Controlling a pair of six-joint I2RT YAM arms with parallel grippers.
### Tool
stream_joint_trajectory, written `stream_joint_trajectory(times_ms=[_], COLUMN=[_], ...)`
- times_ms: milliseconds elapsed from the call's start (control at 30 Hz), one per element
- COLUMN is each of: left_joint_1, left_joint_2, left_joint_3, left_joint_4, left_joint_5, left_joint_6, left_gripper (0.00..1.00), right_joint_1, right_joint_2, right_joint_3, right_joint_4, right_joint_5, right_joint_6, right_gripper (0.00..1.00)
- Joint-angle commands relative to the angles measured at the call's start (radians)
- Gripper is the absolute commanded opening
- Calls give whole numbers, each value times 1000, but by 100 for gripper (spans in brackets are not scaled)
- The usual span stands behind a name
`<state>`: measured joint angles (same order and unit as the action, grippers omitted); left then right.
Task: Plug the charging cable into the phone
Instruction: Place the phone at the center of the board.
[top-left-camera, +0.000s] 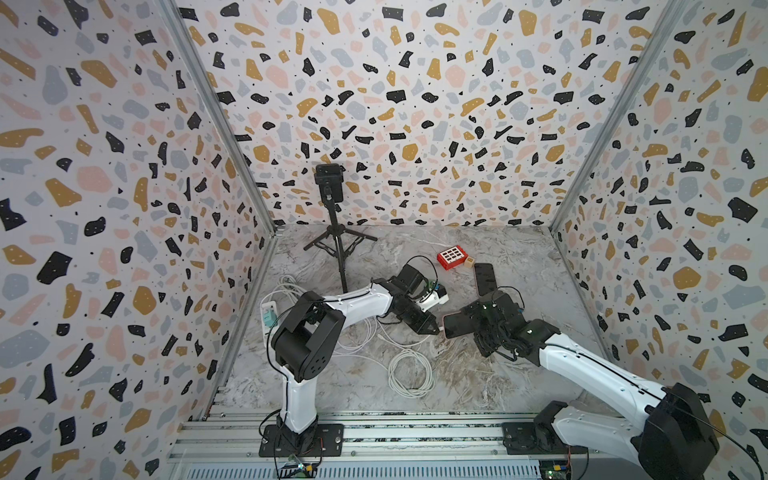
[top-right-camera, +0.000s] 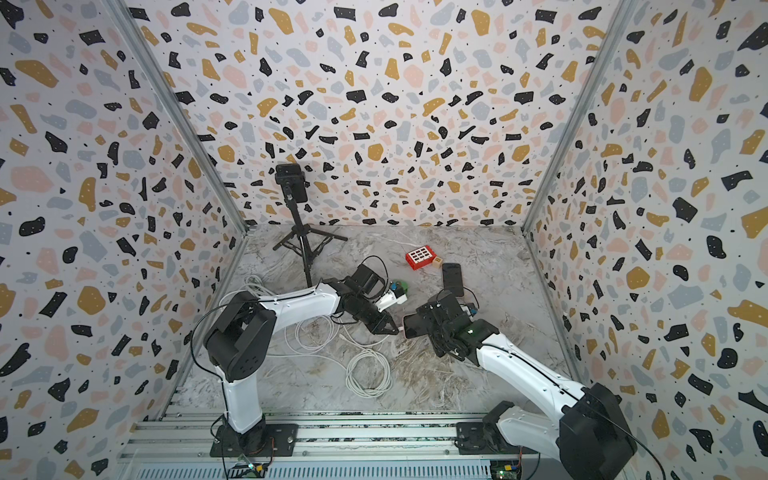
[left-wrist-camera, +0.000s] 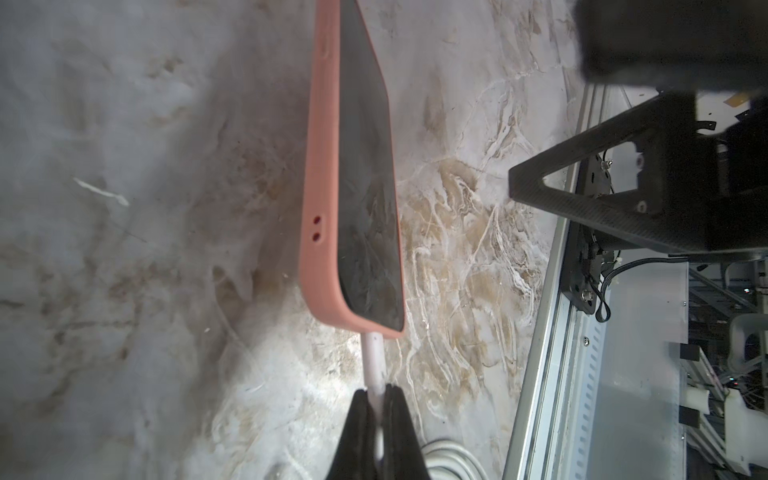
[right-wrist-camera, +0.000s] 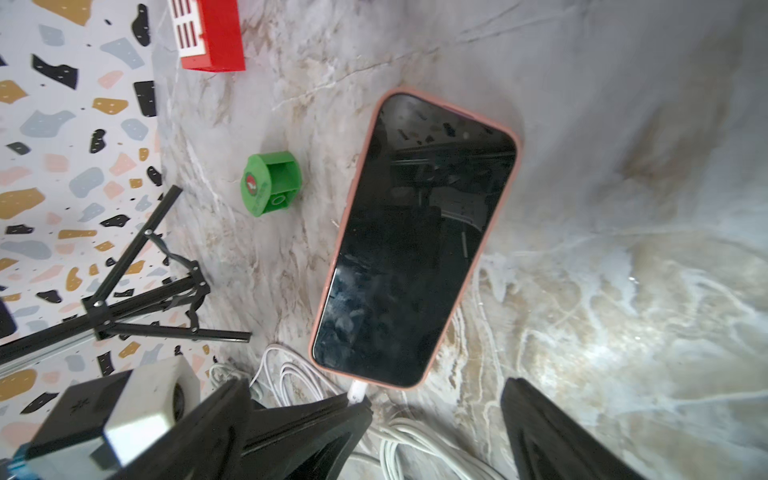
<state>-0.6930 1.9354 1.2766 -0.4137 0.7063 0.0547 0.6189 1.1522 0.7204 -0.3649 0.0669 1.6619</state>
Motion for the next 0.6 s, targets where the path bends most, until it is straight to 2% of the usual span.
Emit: stream_joint_trajectory(times_ms=[0, 300, 500, 567], left_joint_1=[-19, -47, -46, -47], left_joint_2=[27, 179, 217, 234], left_joint_3=[29, 132, 169, 196], left_joint_4=[50, 62, 100, 89], left_joint_5=[28, 52, 37, 49], left_joint_6=[-34, -99, -108, -104], left_gripper=[0, 0, 0, 6], right_joint_1=[-20, -63, -75, -88], right_joint_2=[10, -19, -26, -21], right_joint_3=[56, 36, 41, 48], right_joint_4=[-132, -207, -258, -286], right_joint_5=[24, 68, 105, 111], right_joint_6=[-5, -25, -47, -77], right_gripper=[100, 100, 100, 100])
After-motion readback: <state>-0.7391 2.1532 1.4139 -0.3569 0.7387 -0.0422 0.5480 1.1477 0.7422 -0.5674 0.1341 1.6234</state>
